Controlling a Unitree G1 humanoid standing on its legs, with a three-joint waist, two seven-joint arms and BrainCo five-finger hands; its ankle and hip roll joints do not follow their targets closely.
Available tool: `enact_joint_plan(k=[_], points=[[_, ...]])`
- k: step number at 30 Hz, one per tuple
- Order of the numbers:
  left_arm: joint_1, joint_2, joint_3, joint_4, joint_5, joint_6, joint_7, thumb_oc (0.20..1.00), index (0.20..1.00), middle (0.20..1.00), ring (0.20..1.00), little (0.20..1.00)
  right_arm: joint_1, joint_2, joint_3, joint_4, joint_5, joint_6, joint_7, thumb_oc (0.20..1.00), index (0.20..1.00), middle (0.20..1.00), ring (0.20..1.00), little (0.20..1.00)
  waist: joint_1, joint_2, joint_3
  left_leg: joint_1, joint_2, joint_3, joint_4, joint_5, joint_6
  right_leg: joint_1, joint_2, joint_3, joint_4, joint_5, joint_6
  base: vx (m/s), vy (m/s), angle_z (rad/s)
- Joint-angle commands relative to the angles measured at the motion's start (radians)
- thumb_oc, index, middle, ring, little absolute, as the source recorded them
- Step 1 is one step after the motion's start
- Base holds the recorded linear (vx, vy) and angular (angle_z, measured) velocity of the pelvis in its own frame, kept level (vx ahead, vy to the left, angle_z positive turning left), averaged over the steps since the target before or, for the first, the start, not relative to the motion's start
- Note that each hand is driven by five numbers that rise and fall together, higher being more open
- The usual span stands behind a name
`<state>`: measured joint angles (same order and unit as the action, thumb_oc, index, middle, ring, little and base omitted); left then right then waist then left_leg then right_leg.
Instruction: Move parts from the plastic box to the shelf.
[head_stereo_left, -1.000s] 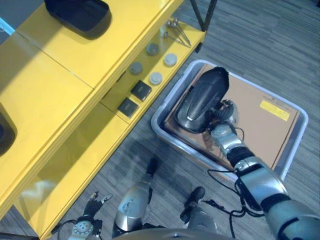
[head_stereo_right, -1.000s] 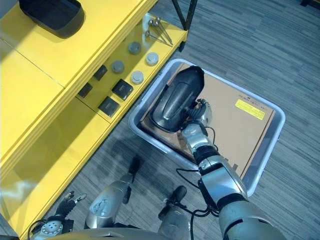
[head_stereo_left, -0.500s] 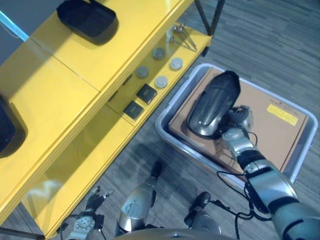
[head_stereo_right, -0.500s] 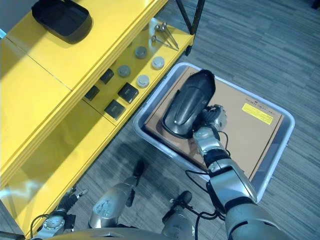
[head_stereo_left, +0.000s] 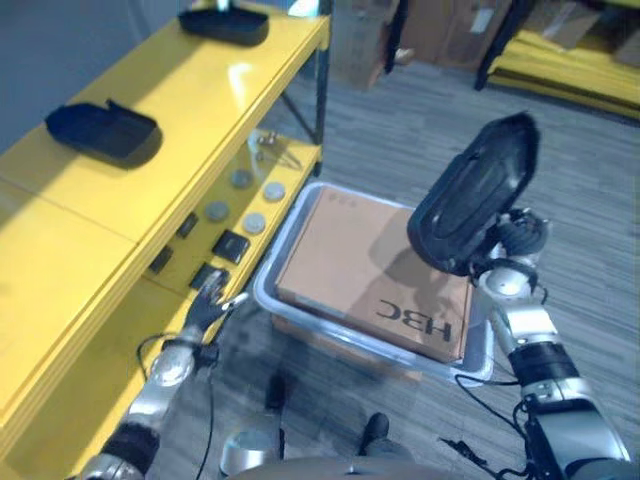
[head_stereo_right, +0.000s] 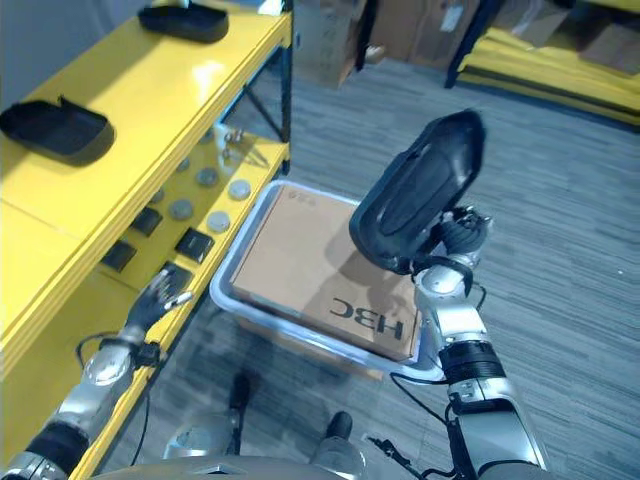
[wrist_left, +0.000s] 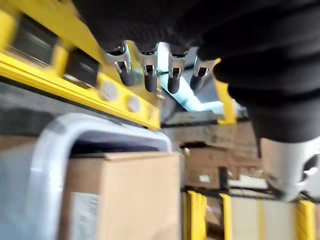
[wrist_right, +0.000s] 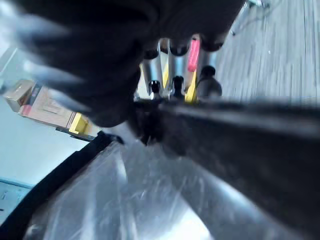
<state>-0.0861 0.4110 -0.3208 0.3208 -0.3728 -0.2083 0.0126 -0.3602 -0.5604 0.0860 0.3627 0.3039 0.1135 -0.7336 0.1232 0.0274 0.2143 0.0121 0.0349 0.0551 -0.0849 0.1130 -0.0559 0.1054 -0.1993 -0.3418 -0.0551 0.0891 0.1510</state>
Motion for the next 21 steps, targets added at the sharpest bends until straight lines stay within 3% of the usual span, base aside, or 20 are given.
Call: enact_joint_plan(k=[1, 6, 7, 9, 10, 14, 17, 21], points=[[-0.067, -0.019, -0.056, 0.009, -0.098, 0.084, -0.064, 1.000, 1.000, 1.000, 1.000, 1.000, -0.049, -0.031, 0.073, -0.016, -0.134, -0.004, 0.078, 0.200, 0.200, 0.200, 0.200, 0.200, 0.017, -0.015, -0.034, -0.029, 0.074, 0.049, 0.027, -0.044, -0.010, -0.060, -0.077, 0.045, 0.017, 0.027, 0.050, 0.09, -0.046, -0.20], [-0.202, -0.075, -0.117, -0.041, -0.191, 0.209, -0.065, 1.000, 1.000, 1.000, 1.000, 1.000, -0.075, 0.003, 0.167, 0.002, -0.196, 0.016, 0.147, 0.200, 0.200, 0.200, 0.200, 0.200, -0.008, -0.023, -0.064, -0.002, 0.083, 0.067, 0.028, -0.049, -0.011, -0.040, -0.075, 0.053, 0.005, 0.031, 0.054, 0.06, -0.028, -0.14], [-0.256, -0.098, -0.141, -0.036, -0.229, 0.269, -0.058, 1.000, 1.000, 1.000, 1.000, 1.000, -0.088, 0.019, 0.208, 0.007, -0.215, 0.027, 0.171, 0.200, 0.200, 0.200, 0.200, 0.200, -0.021, -0.026, -0.076, 0.009, 0.087, 0.076, 0.028, -0.052, -0.012, -0.035, -0.074, 0.059, 0.002, 0.031, 0.057, 0.07, -0.027, -0.13], [-0.293, -0.118, -0.154, -0.024, -0.224, 0.310, -0.061, 1.000, 1.000, 1.000, 1.000, 1.000, -0.100, 0.032, 0.236, 0.013, -0.223, 0.033, 0.191, 0.200, 0.200, 0.200, 0.200, 0.200, -0.030, -0.027, -0.083, 0.018, 0.089, 0.083, 0.026, -0.053, -0.012, -0.031, -0.072, 0.064, -0.001, 0.031, 0.058, 0.07, -0.026, -0.08], [-0.349, -0.154, -0.188, 0.010, -0.275, 0.371, -0.055, 1.000, 1.000, 1.000, 1.000, 1.000, -0.117, 0.053, 0.281, 0.032, -0.220, 0.036, 0.214, 0.200, 0.200, 0.200, 0.200, 0.200, -0.047, -0.029, -0.096, 0.030, 0.094, 0.094, 0.026, -0.055, -0.012, -0.027, -0.069, 0.076, -0.003, 0.029, 0.059, 0.07, -0.020, -0.21], [-0.397, -0.193, -0.208, 0.049, -0.307, 0.484, -0.039, 1.000, 1.000, 1.000, 1.000, 1.000, -0.124, 0.090, 0.324, 0.052, -0.232, 0.036, 0.226, 0.200, 0.200, 0.200, 0.200, 0.200, -0.067, -0.026, -0.113, 0.043, 0.101, 0.114, 0.025, -0.059, -0.014, -0.022, -0.066, 0.091, -0.009, 0.027, 0.062, 0.05, -0.013, -0.17], [-0.412, -0.205, -0.214, 0.083, -0.292, 0.526, -0.012, 1.000, 1.000, 1.000, 1.000, 1.000, -0.128, 0.103, 0.340, 0.067, -0.238, 0.031, 0.234, 0.200, 0.200, 0.200, 0.200, 0.200, -0.075, -0.025, -0.121, 0.045, 0.104, 0.120, 0.028, -0.062, -0.016, -0.022, -0.065, 0.098, -0.010, 0.025, 0.063, 0.03, -0.011, -0.10], [-0.422, -0.207, -0.208, 0.132, -0.259, 0.522, 0.022, 1.000, 1.000, 1.000, 1.000, 1.000, -0.129, 0.102, 0.353, 0.066, -0.240, 0.037, 0.248, 0.200, 0.200, 0.200, 0.200, 0.200, -0.082, -0.024, -0.126, 0.047, 0.107, 0.126, 0.032, -0.064, -0.019, -0.021, -0.063, 0.105, -0.011, 0.023, 0.063, 0.03, -0.011, -0.07]])
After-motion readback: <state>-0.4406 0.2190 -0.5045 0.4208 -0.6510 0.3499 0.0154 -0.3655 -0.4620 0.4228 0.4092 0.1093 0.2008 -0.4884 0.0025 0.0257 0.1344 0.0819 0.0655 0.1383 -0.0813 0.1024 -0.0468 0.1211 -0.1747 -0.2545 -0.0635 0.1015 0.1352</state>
